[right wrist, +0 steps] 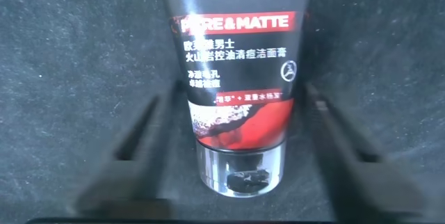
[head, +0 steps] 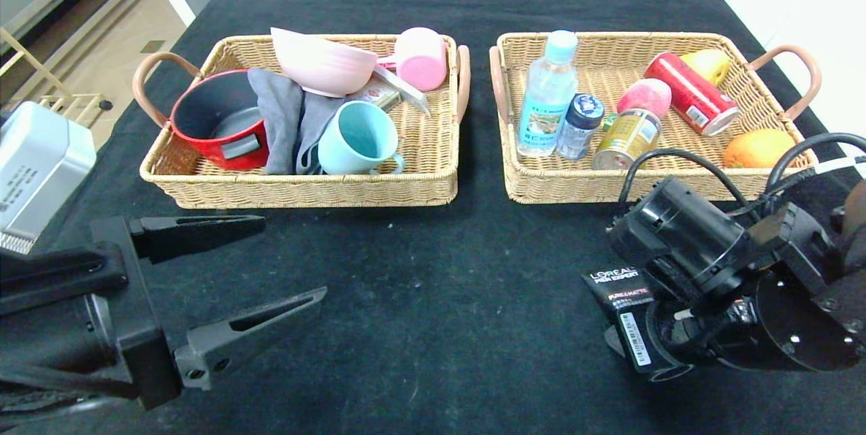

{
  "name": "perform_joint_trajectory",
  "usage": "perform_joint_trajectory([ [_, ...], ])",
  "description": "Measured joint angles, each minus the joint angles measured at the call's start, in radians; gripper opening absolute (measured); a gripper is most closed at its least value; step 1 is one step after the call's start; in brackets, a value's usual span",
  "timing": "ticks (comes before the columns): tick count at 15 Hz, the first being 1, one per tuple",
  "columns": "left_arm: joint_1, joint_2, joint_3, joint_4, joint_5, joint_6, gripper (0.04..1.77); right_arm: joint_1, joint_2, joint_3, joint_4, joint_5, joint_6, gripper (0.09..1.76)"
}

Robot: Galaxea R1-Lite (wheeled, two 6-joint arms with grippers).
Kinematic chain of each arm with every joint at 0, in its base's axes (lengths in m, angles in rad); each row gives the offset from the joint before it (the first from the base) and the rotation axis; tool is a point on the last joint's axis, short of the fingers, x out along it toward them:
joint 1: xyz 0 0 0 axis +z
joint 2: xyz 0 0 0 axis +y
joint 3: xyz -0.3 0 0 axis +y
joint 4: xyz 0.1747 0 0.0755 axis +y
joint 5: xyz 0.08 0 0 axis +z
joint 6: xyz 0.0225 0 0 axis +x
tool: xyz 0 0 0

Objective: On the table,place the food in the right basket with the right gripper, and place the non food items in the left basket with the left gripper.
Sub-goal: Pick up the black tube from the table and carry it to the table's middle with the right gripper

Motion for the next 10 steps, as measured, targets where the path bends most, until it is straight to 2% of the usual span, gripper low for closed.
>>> perform_joint_trajectory([
  [2,0.000,-0.001,0.000,0.000,-0.001,0.001,1.72,0.000,0.003,0.004,0.000,0.000,0.000,0.97],
  [4,0.000,-0.001,0.001,0.000,-0.001,0.008,1.72,-0.001,0.004,0.008,-0.001,-0.001,0.000,0.84],
  [10,0.000,-0.001,0.006,-0.004,-0.001,0.009,1.72,-0.001,0.007,0.010,-0.001,0.000,0.000,0.81],
])
